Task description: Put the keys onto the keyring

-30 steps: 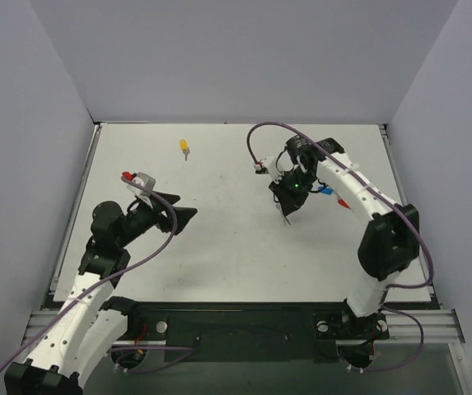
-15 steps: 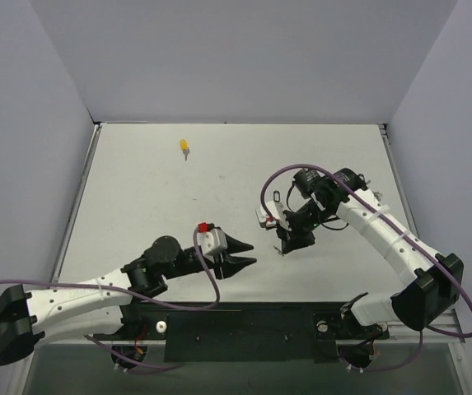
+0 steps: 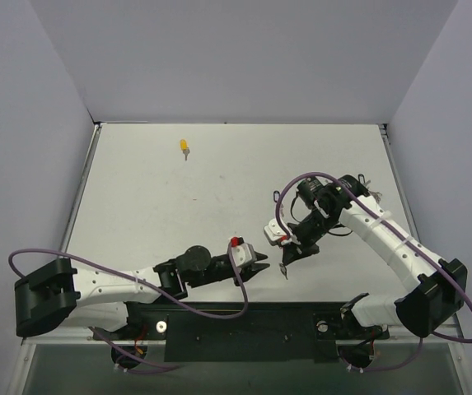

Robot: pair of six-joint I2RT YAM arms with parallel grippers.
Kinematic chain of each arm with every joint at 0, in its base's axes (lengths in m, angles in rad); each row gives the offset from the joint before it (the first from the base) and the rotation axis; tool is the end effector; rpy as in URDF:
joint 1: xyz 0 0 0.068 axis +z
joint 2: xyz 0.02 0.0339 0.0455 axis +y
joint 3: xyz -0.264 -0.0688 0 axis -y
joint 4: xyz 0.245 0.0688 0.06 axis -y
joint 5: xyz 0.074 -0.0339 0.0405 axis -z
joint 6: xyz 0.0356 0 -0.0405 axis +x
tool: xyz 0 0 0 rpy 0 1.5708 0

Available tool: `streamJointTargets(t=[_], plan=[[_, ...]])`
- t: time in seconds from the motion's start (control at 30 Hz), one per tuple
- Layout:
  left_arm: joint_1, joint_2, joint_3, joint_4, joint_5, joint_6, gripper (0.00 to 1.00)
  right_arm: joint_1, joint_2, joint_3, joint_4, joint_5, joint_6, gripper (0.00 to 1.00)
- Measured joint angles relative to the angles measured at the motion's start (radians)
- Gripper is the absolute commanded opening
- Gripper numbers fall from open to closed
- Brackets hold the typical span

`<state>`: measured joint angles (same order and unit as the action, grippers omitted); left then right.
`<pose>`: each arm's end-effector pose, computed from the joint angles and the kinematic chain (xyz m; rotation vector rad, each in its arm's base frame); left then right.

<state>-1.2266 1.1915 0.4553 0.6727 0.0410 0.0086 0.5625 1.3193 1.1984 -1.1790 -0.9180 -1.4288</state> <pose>0.0841 -0.2391 0.2317 1.0252 1.3861 -0.9544 0.1798 0.1468 0.3071 -2.0710 1.1527 0.9255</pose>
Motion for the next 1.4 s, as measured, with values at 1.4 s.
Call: streamJointTargets(t=[1.4], plan=[[-0.074, 0.135, 0.028, 0.188, -0.077, -0.051, 0.24, -0.048, 0.000, -0.029, -0.005, -0.059, -0.020, 0.00]])
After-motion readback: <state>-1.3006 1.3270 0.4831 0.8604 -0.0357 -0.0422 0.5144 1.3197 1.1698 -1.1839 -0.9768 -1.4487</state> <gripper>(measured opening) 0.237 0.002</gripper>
